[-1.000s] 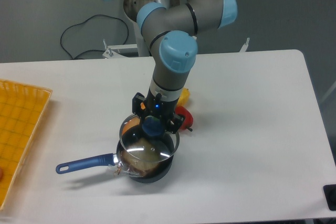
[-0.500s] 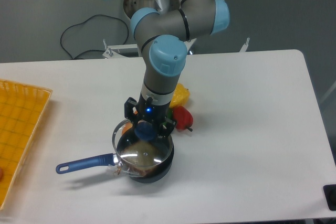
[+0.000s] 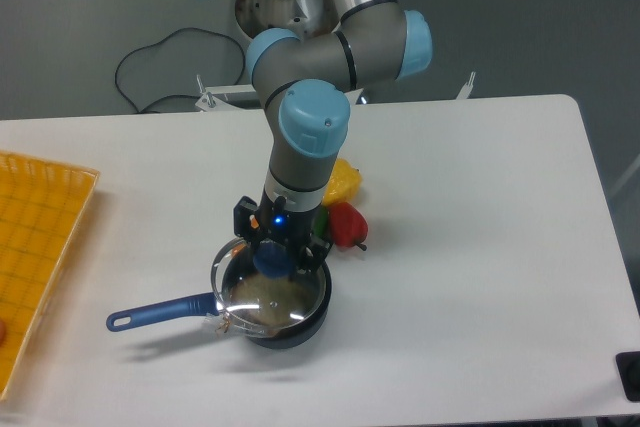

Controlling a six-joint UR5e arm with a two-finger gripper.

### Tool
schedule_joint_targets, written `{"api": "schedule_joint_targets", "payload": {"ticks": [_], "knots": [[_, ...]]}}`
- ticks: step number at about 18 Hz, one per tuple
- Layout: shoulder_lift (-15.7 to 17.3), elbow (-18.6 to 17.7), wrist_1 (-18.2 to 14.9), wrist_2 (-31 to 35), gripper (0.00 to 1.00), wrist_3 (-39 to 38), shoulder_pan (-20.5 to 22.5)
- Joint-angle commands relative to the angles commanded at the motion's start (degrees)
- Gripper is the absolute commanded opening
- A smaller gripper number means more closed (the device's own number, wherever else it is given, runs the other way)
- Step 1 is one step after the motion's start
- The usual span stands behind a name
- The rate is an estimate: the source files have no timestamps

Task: Close the pot lid
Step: 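Press the lid down onto the saucepan rim and settle it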

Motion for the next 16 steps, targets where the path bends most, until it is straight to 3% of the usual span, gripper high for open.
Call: {"api": "schedule_joint_targets", "payload": {"ticks": [16], "knots": [[-1.1,0.4,0.3,0.2,0.57,0.5,-0.1]]}}
